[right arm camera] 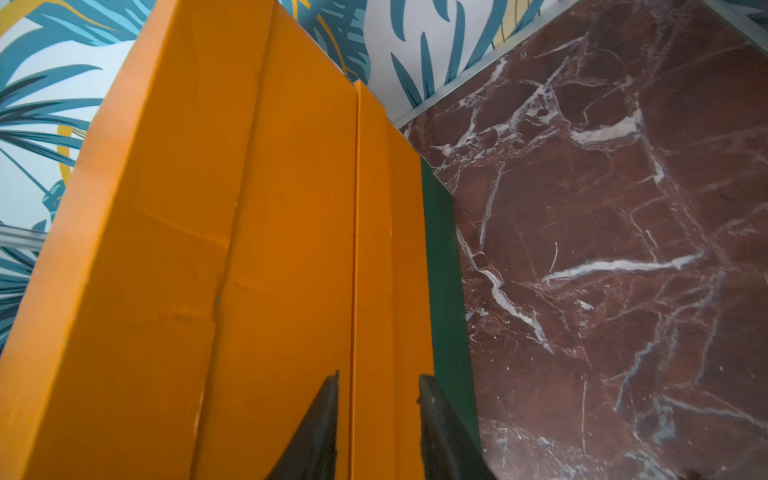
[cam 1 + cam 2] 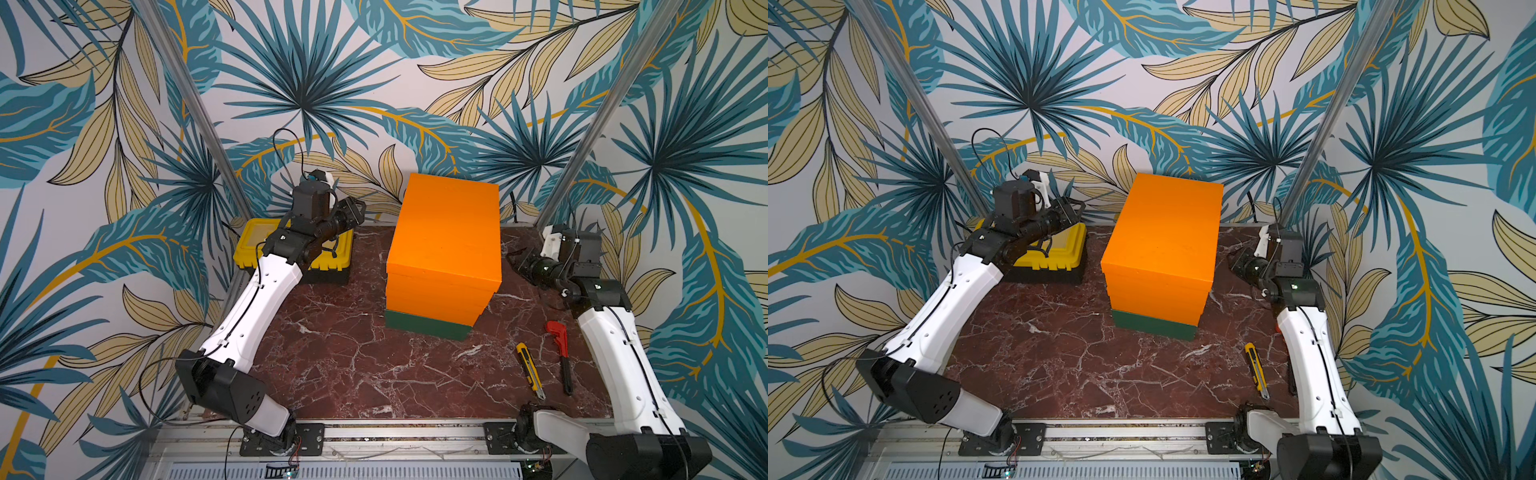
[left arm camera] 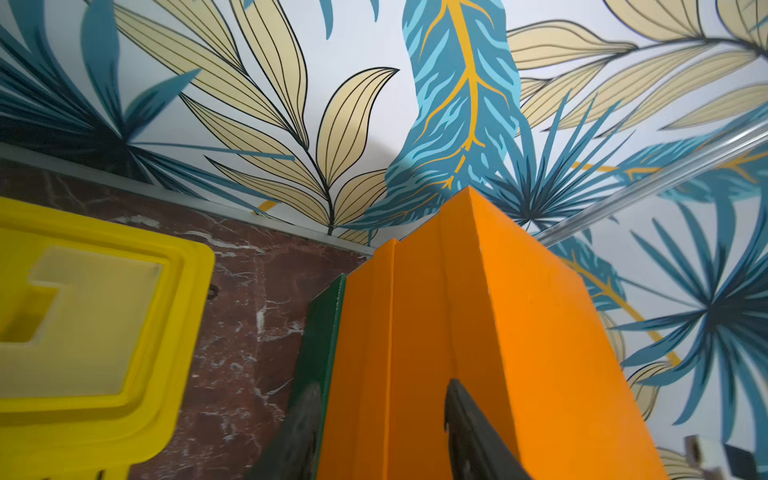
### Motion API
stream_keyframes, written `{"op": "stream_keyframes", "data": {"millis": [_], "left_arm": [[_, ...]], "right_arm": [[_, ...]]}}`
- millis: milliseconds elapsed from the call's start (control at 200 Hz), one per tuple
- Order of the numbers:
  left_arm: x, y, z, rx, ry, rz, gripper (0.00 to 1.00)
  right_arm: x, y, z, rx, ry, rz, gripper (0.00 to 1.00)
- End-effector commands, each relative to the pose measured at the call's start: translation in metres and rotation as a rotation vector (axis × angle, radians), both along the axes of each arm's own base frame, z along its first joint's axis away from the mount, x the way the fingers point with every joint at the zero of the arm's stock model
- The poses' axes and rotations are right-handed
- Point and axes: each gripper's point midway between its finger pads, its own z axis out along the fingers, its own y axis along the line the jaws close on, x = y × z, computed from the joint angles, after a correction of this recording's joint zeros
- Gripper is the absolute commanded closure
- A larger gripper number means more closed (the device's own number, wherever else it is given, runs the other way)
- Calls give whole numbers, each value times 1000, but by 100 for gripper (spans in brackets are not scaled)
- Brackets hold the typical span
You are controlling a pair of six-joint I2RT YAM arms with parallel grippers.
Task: Stack the shoeboxes
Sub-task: Reset both arms
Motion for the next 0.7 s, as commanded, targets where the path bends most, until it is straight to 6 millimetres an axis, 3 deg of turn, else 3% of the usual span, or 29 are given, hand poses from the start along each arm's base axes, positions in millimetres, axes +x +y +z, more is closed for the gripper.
{"op": "stream_keyframes", "data": {"millis": [0,85,110,130,155,170,421,696], "left_arm": [[-17,23,-9,89,-15,62,23],[-30,39,-13,133,-28,109,9],[-35,44,-14,145,-34,123,0],[-38,45,-14,152,-38,125,0],[-41,52,-15,168,-44,146,0],[-43,55,-15,177,-46,159,0],[-79,83,-26,234,-102,229,0],[-102,104,-61,283,-112,290,1]], "right_arm": [[-19,-20,-8,-115,0,-66,44],[-28,-28,-5,-161,-30,-105,28],[-30,-30,-5,-171,-32,-113,24],[-32,-32,-5,-180,-35,-121,21],[-33,-33,-5,-188,-35,-124,5],[-34,-34,-6,-194,-33,-125,1],[-35,-33,-25,-214,-6,-104,0],[-39,-31,-45,-219,-39,-94,1]]}}
